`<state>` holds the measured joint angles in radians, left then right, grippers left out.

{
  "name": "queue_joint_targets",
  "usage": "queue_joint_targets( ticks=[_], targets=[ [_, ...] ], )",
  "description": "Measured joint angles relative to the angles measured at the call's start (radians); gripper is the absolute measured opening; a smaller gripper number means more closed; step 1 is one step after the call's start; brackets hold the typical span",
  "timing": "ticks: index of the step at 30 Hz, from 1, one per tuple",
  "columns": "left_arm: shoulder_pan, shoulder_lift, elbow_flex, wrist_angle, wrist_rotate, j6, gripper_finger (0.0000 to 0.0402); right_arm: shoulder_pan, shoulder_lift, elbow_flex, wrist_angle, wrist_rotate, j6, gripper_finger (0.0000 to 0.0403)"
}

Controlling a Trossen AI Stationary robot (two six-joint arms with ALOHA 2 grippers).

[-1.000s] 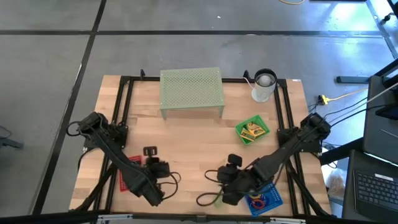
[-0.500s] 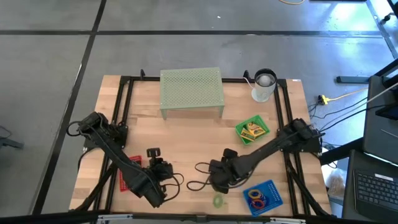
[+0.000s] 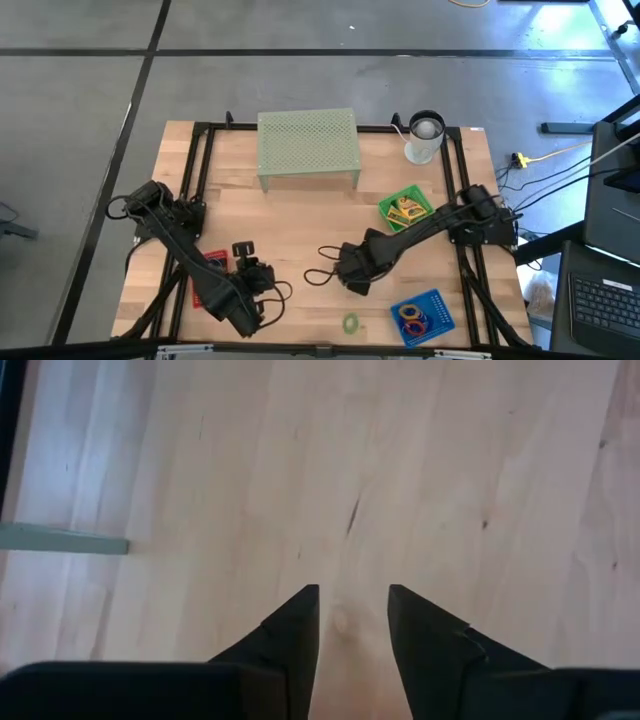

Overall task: Pick & Place Office Desk Supplies
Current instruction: Put the yellow rubber band into the red bin

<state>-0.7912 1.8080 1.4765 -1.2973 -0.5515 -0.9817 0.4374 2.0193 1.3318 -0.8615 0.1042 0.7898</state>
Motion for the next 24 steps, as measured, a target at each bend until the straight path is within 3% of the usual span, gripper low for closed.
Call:
queue_joint_targets(
  ticks=[5,9,18,24],
  targets=[
    [0.000,0.000,0.000,0.000,-0.025,0.000,0.0113,0.000,-0.003,-0.026,0.051,0.002,0.018,0.0199],
    [0.001,0.000,0.000,0.000,-0.041,0.000,0.0112,0.001,0.002,-0.022,0.086,0.027,0.021,0.0167],
    [0.001,0.000,0.000,0.006,-0.055,0.000,0.0112,0.003,0.004,-0.024,0.132,0.030,0.017,0.0014],
    [0.001,0.000,0.000,0.023,-0.060,0.000,0.0111,0.002,0.003,-0.024,0.133,0.030,0.013,0.0008]
  ],
)
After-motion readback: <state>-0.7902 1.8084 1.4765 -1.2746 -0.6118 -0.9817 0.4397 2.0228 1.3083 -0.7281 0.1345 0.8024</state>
